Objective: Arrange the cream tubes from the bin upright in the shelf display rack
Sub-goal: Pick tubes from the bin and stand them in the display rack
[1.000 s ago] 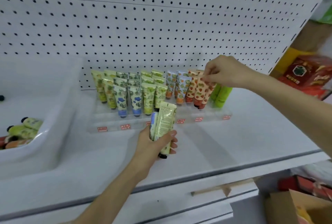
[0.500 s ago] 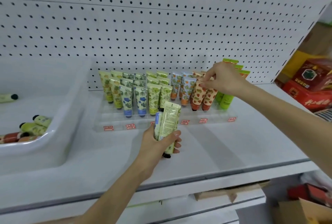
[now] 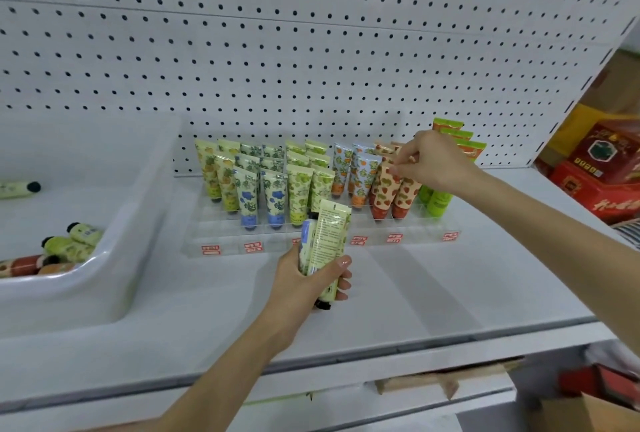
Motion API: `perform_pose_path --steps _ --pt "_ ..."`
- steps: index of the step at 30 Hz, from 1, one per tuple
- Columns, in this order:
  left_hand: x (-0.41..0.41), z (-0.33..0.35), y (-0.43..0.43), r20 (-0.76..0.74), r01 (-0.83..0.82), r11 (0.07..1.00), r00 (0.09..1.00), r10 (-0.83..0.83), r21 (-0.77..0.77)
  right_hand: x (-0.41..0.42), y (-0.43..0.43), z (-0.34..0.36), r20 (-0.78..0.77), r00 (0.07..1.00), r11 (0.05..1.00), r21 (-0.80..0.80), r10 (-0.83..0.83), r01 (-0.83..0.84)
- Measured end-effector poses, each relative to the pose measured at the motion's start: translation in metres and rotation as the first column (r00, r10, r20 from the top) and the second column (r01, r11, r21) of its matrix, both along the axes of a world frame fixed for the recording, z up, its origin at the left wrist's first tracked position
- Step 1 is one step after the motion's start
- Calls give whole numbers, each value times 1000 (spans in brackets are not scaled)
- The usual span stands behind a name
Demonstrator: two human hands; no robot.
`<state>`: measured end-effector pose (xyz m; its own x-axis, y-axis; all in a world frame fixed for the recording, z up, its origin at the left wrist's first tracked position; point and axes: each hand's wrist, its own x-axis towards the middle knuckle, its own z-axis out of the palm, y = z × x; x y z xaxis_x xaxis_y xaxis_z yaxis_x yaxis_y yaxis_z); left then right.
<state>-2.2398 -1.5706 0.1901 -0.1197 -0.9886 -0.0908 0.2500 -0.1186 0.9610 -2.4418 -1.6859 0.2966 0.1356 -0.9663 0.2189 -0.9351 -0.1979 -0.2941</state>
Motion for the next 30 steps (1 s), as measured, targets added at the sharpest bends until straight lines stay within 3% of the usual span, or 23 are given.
perform_pose_path --steps 10,21,23,25,28,30 --pt "1 -1 -1 -11 6 1000 1000 -6 -8 2 -5 0 -91 995 999 -1 37 -37" --pt "1 -1 -2 -12 11 1000 1000 -11 -3 2 1 8 -76 997 1000 0 28 -28" --pt "2 -1 -2 -20 14 1000 1000 -14 -5 4 10 14 -22 1000 999 -49 11 -13" --pt "2 0 -2 -21 20 1000 1000 -20 -8 7 24 17 129 991 997 -72 34 -25" --pt "3 0 -1 -13 36 999 999 -36 -16 23 55 11 484 864 981 54 139 -188" --pt "4 1 0 -11 52 998 999 -52 -19 36 68 0 575 801 948 130 167 -291"
